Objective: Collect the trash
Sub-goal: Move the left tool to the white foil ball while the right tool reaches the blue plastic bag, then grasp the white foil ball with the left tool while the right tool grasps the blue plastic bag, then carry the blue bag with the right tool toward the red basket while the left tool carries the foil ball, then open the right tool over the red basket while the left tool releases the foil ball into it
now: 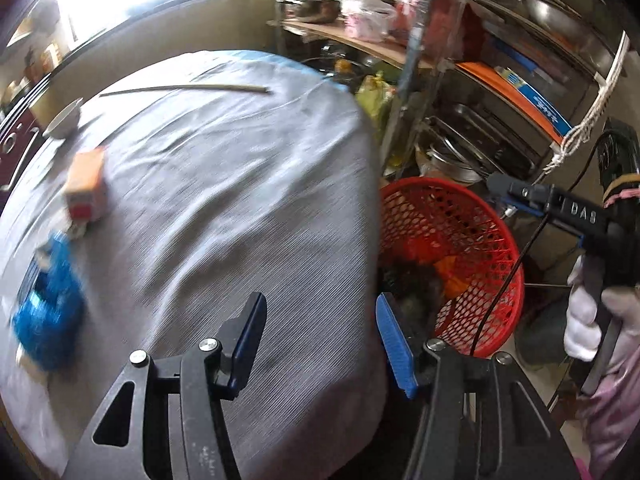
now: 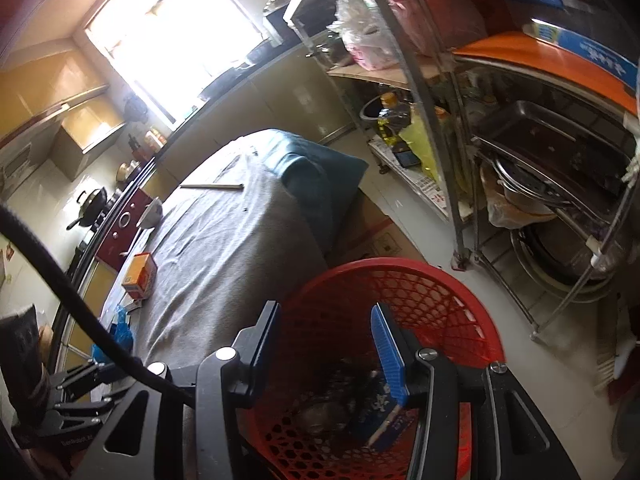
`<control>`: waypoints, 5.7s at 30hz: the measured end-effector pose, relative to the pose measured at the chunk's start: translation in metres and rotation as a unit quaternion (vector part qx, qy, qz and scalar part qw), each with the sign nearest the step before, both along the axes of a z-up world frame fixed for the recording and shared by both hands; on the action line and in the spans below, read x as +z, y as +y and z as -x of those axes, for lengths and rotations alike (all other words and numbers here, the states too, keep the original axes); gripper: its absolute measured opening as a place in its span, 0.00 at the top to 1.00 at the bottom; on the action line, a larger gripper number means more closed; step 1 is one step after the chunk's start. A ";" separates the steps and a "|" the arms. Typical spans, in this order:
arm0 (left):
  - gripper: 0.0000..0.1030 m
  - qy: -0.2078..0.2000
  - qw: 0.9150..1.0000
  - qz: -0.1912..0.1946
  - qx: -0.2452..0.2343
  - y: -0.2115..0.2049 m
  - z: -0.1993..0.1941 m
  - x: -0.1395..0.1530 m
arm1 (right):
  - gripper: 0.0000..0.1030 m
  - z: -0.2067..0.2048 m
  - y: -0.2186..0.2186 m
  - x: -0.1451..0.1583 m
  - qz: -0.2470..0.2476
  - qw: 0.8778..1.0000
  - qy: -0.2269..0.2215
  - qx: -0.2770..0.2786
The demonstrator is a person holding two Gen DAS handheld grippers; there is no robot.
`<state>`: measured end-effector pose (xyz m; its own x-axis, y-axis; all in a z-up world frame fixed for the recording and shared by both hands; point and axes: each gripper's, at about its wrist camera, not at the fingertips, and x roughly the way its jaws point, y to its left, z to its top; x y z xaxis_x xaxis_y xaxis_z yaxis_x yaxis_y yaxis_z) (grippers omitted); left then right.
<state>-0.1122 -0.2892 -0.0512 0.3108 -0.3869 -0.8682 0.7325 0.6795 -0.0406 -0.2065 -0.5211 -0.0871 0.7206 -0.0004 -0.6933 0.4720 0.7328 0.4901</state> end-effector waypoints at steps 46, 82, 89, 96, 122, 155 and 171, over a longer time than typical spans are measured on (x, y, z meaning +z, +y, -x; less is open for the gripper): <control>0.37 0.001 0.931 0.116 0.347 0.316 -0.148 -0.015 | 0.51 -0.155 0.259 0.024 0.040 0.949 0.033 0.312; 0.71 0.005 0.942 0.156 0.298 0.333 -0.087 -0.013 | 0.38 -0.267 0.394 0.002 0.124 0.901 0.025 0.415; 0.71 0.013 0.943 0.155 0.294 0.324 -0.081 -0.013 | 0.48 -0.254 0.380 0.006 0.124 0.909 0.001 0.399; 0.71 0.004 0.951 0.153 0.268 0.300 -0.070 -0.001 | 0.48 -0.216 0.347 0.028 0.125 0.919 -0.024 0.374; 0.71 -0.011 0.979 0.125 0.162 0.188 -0.016 0.029 | 0.48 -0.084 0.184 0.069 0.144 0.970 -0.050 0.189; 0.71 -0.091 0.986 0.115 0.076 0.106 0.038 0.088 | 0.47 0.037 0.097 0.101 0.122 0.981 -0.118 0.091; 0.71 -0.073 0.992 0.101 -0.030 -0.001 0.054 0.072 | 0.47 0.076 0.029 0.079 0.020 0.989 -0.146 0.021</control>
<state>-0.1657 -0.2901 0.0205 0.3988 -0.5704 -0.7181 0.7799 0.6228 -0.0617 -0.2824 -0.4923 -0.0079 0.8900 0.0108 -0.4558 0.2835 0.7697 0.5719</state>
